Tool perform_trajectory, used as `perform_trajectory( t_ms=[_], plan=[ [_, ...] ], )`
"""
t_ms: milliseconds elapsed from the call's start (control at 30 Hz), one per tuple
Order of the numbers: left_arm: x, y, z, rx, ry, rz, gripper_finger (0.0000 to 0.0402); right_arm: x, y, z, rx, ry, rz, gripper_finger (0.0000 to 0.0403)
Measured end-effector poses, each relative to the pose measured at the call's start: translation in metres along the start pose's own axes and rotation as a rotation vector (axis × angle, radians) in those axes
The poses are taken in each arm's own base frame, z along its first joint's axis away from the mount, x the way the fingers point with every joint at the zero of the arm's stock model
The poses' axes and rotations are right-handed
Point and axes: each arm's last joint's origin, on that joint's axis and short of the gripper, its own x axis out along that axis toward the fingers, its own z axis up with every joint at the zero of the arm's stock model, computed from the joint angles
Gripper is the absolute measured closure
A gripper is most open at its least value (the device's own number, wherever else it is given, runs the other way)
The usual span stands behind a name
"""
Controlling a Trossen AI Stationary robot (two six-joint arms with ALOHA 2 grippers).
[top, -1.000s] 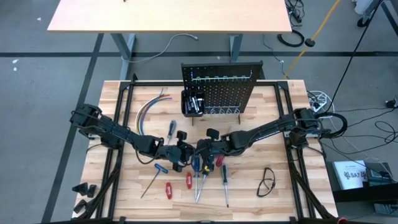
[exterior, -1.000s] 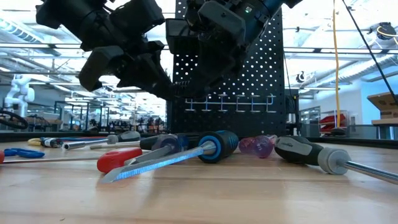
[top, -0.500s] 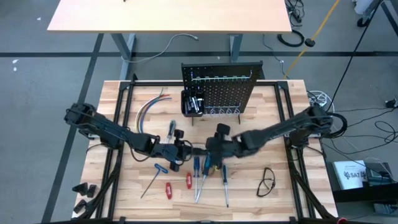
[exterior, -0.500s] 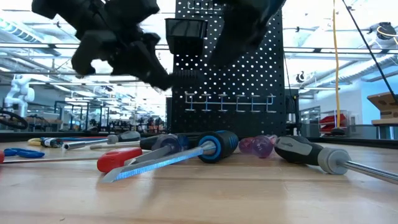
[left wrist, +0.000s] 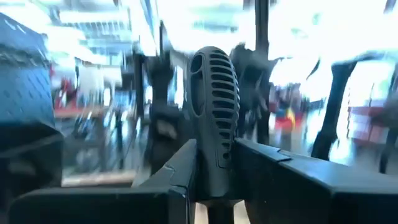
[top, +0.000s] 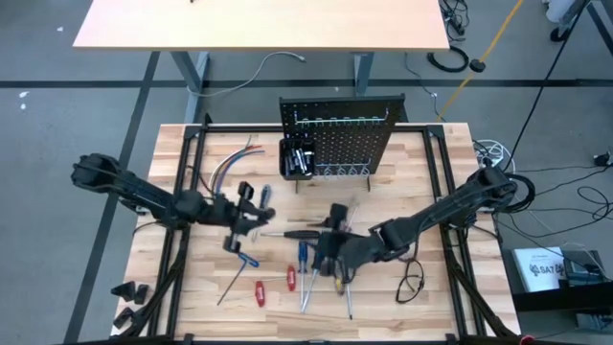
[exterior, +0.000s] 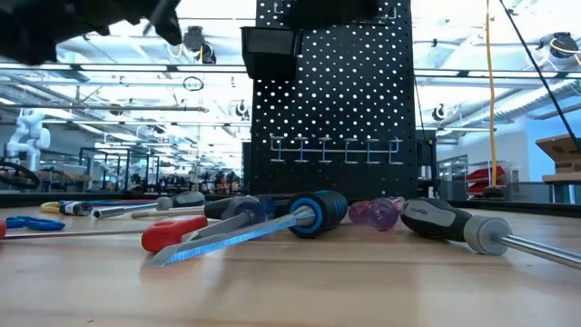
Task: Hang tools onto peg board
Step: Hang the black screwdriver on the peg board
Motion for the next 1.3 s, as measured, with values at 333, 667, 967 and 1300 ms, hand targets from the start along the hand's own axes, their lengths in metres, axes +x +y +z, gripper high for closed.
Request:
perform_trajectory(
  t_ms=[333,667,967,1300],
  plan=[
    [0.01,-0.001,0.004,-0.229,-0.107,-0.094,0.032,0.009,-0.021,0.001,0.017,-0.56,0.264,0.0391],
    [0.043,-0.006,-0.03,-0.282,0.047,-0.139,0.032,0.007,-0.022,0.021,-0.064,-0.674,0.439,0.0402],
    [0.066,-0.022,-0.037,-0.289,0.061,-0.36,0.032,0.009,-0.021,0.017,-0.093,-0.637,0.451,0.0403],
    [0.073,-0.024,-0.051,-0.295,0.107,-0.377,0.032,0.01,-0.022,0.017,-0.082,-0.637,0.432,0.0403]
  ],
)
